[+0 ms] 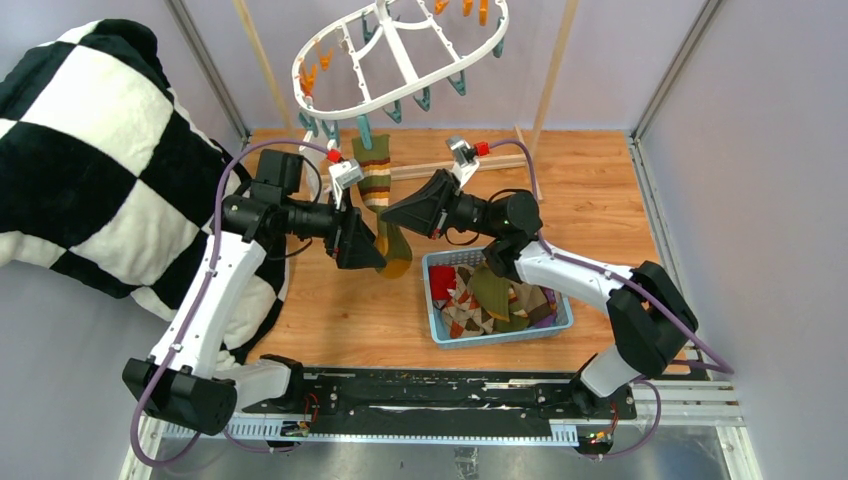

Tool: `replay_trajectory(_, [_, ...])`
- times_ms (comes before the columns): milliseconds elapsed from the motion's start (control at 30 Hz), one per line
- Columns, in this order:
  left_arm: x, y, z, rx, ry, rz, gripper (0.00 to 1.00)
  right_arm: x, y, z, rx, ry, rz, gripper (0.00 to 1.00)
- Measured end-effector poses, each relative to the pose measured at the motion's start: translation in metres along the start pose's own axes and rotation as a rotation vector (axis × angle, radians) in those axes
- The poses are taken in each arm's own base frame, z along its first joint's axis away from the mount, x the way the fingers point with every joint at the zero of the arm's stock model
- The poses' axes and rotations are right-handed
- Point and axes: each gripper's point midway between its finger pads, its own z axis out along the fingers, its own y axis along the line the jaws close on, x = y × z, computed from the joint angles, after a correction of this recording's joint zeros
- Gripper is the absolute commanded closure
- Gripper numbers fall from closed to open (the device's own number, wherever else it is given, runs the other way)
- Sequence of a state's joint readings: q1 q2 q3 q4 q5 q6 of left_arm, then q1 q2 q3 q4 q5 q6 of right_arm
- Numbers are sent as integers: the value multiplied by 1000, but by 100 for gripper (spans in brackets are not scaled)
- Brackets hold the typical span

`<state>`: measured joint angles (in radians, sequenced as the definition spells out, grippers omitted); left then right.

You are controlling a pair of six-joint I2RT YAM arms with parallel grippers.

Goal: Remove the socks clipped to the hanger
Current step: Remove the sock from the hanger.

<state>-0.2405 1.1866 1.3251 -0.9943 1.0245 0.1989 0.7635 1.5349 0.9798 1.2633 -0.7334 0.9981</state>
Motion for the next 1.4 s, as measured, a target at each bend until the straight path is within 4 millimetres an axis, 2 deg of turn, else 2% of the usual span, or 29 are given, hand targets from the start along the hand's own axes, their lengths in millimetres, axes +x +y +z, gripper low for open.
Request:
replay_trajectory(133, [6, 5, 5, -5, 2, -28, 42, -4, 4, 4, -17, -6, 7, 100])
replay_trajectory(267, [10, 11, 7, -27, -1, -46, 90, -4, 5, 6, -23, -8, 17, 100])
replay_trajectory(300, [11, 12, 8, -36, -4, -39, 97, -3, 5, 6, -23, -7, 18, 97])
replay_trajectory(333, [12, 13, 7, -43, -8, -39, 100, -3, 5, 6, -22, -6, 19, 89])
replay_trajectory(467, [7, 12, 2, -84, -37, 5, 100, -2, -4, 6, 29, -4, 6, 56])
replay_trajectory(500, [5, 11, 0, -93, -46, 17, 100, -3, -9, 6, 62, -9, -7, 50])
replay_trajectory(567, [4, 8, -3, -110, -63, 42, 100, -9, -16, 4, 140, -23, -37, 42])
replay_trajectory(733, [7, 4, -6, -130, -85, 65, 100, -39, -38, 0, 328, -97, -176, 31])
replay_trajectory(800, [10, 5, -4, -126, -79, 59, 100, -50, -48, 5, 370, -118, -211, 21])
replay_trajectory(867, [14, 6, -2, -123, -70, 49, 100, -59, -59, 11, 400, -135, -237, 18])
replay_trajectory(933, [17, 5, 0, -120, -61, 46, 100, -60, -70, 12, 425, -138, -240, 16])
replay_trajectory(1067, [19, 2, 1, -113, -59, 53, 100, -57, -88, 5, 482, -131, -236, 15])
replay_trajectory(1333, [20, -1, 2, -104, -57, 62, 100, -76, -107, -19, 521, -179, -253, 13])
replay_trajectory(1367, [20, -1, 2, -104, -57, 63, 100, -74, -109, -23, 522, -178, -249, 11])
replay_trajectory(1400, [20, -2, 2, -104, -58, 64, 100, -73, -111, -26, 524, -175, -241, 3])
